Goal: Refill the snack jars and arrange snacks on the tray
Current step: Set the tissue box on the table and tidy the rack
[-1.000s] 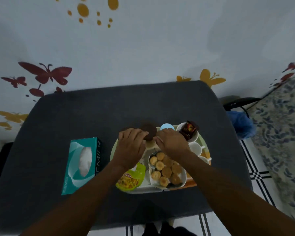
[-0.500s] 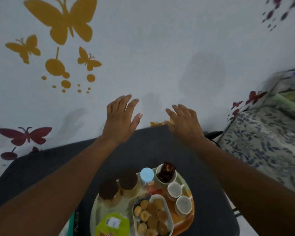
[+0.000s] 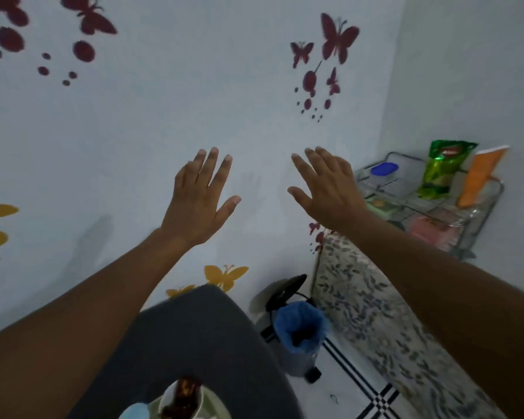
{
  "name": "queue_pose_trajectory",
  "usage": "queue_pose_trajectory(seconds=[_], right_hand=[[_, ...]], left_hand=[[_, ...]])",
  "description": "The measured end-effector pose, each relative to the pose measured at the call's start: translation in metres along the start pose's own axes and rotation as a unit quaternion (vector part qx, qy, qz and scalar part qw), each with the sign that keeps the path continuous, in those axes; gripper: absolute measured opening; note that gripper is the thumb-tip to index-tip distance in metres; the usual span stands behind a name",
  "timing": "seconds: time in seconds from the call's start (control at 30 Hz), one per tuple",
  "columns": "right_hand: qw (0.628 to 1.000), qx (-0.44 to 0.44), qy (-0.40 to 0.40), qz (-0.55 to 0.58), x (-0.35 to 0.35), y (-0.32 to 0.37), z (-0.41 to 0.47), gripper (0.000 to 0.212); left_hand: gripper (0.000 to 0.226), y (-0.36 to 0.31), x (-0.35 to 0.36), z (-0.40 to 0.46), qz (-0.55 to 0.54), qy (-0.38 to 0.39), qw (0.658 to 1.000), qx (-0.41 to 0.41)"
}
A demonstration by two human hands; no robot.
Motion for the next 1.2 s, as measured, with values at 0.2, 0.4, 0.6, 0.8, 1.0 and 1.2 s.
queue_pose_trajectory(seconds=[0.2, 0.4, 0.6, 0.8, 1.0, 1.2], right_hand=[[0.999, 0.002, 0.001, -0.045, -0.054, -0.159, 0.008, 0.068], [0.998, 0.027, 0.013, -0.049, -0.065, -0.276, 0.013, 0.065], [0.997, 0.051, 0.02, -0.05, -0.044, -0.362, 0.022, 0.064], [0.996, 0.072, 0.026, -0.038, -0.002, -0.438, 0.051, 0.063], [0.976, 0.193, 0.001, 0.101, 0.071, -0.532, 0.095, 0.061], [0.945, 0.278, 0.064, 0.158, 0.166, -0.608, 0.107, 0.057]], left_hand=[[0.075, -0.127, -0.013, 0.134, -0.027, -0.042, 0.999, -0.005], [0.073, -0.221, -0.013, 0.226, -0.046, -0.069, 0.996, 0.012], [0.073, -0.282, 0.036, 0.294, -0.065, -0.068, 0.995, 0.031], [0.071, -0.327, 0.105, 0.359, -0.111, -0.071, 0.991, 0.038], [0.058, -0.371, 0.202, 0.442, -0.188, -0.055, 0.979, 0.049], [0.055, -0.439, 0.313, 0.499, -0.244, 0.023, 0.965, 0.093]])
Point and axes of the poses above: each hand's wrist, its own z-axis towards the middle knuckle, its own x-axis out of the palm, y = z × x, the point moved 7 cm from there along z, towards the middle knuckle, and after that the axes turned 14 degrees about z, right-handed, at the moved point
